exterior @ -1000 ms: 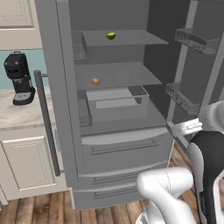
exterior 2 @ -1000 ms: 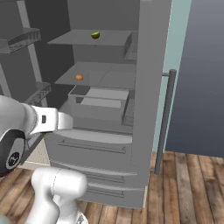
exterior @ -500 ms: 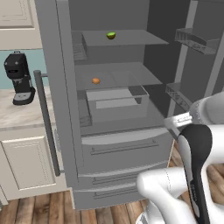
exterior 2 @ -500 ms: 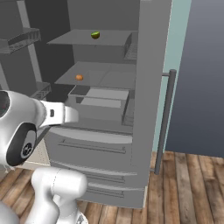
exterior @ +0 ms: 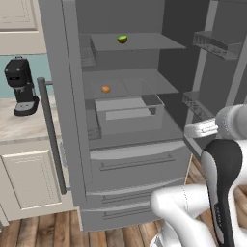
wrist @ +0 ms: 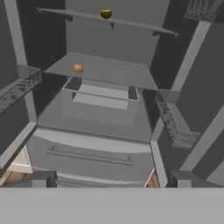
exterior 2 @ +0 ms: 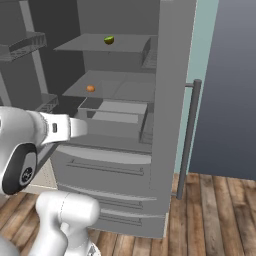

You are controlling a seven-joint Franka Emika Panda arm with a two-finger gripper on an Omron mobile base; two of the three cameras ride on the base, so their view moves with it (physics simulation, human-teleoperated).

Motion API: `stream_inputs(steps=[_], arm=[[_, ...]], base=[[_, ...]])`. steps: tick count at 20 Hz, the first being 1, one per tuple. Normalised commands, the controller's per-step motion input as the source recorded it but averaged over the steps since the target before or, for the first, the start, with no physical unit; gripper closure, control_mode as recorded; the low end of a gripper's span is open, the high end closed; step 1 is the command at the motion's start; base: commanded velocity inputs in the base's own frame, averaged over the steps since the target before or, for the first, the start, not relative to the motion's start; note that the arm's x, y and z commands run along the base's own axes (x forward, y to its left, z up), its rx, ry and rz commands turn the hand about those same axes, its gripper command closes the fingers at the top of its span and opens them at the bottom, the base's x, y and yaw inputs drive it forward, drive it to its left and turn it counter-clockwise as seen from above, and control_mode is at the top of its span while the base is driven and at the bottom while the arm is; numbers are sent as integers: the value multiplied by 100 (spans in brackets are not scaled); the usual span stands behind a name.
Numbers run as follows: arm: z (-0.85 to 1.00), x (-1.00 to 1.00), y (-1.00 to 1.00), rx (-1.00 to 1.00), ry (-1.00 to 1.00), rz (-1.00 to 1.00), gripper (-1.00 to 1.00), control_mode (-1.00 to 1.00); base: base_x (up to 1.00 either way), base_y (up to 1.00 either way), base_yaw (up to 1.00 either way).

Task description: Retrieve the kiwi and tangerine from the fridge and place them into the bowl on the dining table.

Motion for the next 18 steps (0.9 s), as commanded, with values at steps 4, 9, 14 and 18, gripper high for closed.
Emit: stream_inputs(steps=[4,9,14,18], arm=[[-3,-31,0,0,-26,0,-100,-100],[-5,-24,2,0,-27,0,-100,-100],[-5,-16,2,0,-25,0,-100,-100],[-1,-1,0,0,-9,0,-100,-100]], base=[[0,0,0],[0,0,0],[0,0,0],[0,0,0]])
